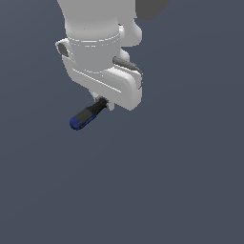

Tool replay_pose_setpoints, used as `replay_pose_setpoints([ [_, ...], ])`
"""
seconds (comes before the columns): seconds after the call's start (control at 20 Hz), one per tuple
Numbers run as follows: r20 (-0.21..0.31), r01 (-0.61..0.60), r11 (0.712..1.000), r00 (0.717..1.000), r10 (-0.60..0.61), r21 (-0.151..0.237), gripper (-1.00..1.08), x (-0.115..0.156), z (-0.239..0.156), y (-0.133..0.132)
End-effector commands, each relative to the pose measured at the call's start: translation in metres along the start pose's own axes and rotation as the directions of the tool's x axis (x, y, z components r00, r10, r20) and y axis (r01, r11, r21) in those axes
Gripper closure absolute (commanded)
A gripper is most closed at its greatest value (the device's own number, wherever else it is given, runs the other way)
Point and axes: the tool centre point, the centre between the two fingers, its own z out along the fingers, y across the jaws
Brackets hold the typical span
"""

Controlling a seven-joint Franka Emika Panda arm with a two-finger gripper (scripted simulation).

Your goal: Pick up the object and move it to a goal position.

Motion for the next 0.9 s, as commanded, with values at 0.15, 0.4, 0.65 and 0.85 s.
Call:
replay_pose_setpoints([
  [0.15,0.000,0.000,1.000,1.000,0.000,0.000,1.08,0.015,-0.027,0.000],
  [0.4,0.000,0.000,1.000,1.000,0.000,0.000,1.08,0.027,-0.046,0.000],
  [0.65,0.000,0.000,1.000,1.000,0.000,0.000,1.08,0.036,-0.062,0.000],
  [0.85,0.000,0.000,1.000,1.000,0.000,0.000,1.08,0.042,-0.071,0.000],
])
